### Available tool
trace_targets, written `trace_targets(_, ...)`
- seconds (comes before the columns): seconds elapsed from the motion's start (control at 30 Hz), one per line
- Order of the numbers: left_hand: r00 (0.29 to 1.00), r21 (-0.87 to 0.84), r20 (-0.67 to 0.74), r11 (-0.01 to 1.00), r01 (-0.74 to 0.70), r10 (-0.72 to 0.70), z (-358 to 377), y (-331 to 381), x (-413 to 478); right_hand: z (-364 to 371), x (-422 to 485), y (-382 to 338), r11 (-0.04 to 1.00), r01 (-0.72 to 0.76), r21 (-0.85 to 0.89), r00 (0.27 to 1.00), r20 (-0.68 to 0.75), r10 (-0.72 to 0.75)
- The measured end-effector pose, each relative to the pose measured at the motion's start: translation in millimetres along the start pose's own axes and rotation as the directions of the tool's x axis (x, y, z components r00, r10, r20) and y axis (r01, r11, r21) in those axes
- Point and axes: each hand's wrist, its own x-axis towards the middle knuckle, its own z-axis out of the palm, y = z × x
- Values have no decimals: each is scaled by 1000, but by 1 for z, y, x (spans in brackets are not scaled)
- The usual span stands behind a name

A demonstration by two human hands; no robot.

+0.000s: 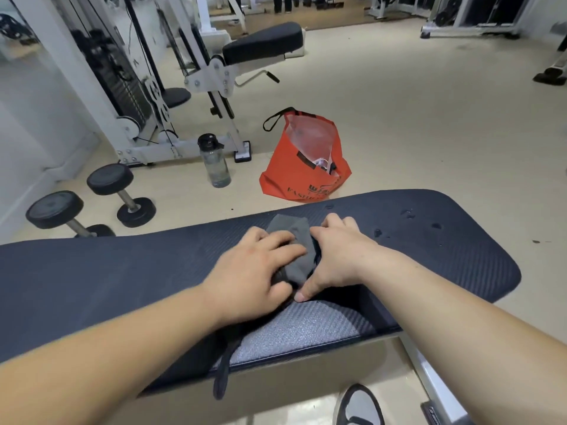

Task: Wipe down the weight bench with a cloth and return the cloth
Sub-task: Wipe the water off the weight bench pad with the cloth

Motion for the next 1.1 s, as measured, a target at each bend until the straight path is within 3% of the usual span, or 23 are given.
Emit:
trace_targets(0.07, 996, 45, 80, 998, -47, 43, -12, -29, 9, -1, 0, 4, 999, 17, 32, 1000, -10, -17)
trace_targets(0.13, 988, 84, 18, 985, 152, -154, -14, -50, 21, -7, -3, 10, 988, 60, 145, 997, -56, -52)
trace_targets(0.2, 927, 60, -68, 925, 374, -370, -5, -33, 24, -16, -9, 20, 955, 92, 283, 992, -111, -63)
trace_targets(0.27, 935, 68, -97, 935, 349, -342, 8, 1, 13, -22, -16, 33, 942, 103, 320, 986, -157, -54)
trace_targets(0.33, 983, 48, -42, 982, 181, -179, 9, 21, -6, -23, -22, 49, 946, 82, 314, 977, -213, -14)
trace_targets(0.4, 995, 43, 26, 994, 100, -101, 0, 13, -9, -21, -31, 66, 946, 52, 320, 966, -255, 33)
trace_targets(0.43, 992, 62, 38, 991, 118, -121, -2, 5, -5, -20, -36, 73, 945, 36, 326, 964, -259, 53)
trace_targets(0.5, 957, 77, -4, 954, 288, -289, -3, -2, 10, -18, -49, 82, 946, 4, 326, 968, -240, 79)
trace_targets(0.57, 891, 43, -57, 891, 452, -450, 2, 22, 21, -17, -62, 88, 952, -14, 305, 974, -211, 82)
trace_targets(0.6, 884, 39, -70, 884, 465, -462, 7, 40, 21, -17, -68, 90, 957, -22, 291, 978, -193, 81)
trace_targets(0.7, 975, 21, -43, 975, 221, -220, 21, 82, 1, -17, -80, 94, 974, -69, 218, 984, -146, 103)
trace_targets(0.77, 994, 9, 6, 994, 108, -108, 18, 74, 0, -17, -87, 97, 984, -137, 110, 979, -136, 151)
trace_targets(0.8, 992, 33, 21, 992, 124, -124, 17, 65, 6, -16, -90, 99, 983, -173, 63, 974, -138, 180)
trace_targets(0.87, 959, 67, -15, 956, 285, -285, 14, 53, 23, -14, -93, 103, 976, -216, 32, 966, -138, 218)
trace_targets(0.93, 897, 57, -77, 896, 441, -436, 15, 68, 32, -10, -93, 107, 979, -192, 61, 969, -144, 199)
trace_targets(0.97, 889, 60, -99, 889, 454, -447, 18, 82, 31, -8, -91, 109, 984, -158, 83, 974, -151, 169)
trace_targets(1.1, 990, -3, -13, 990, 140, -140, 27, 117, 6, 1, -82, 109, 993, -46, 105, 987, -148, 62)
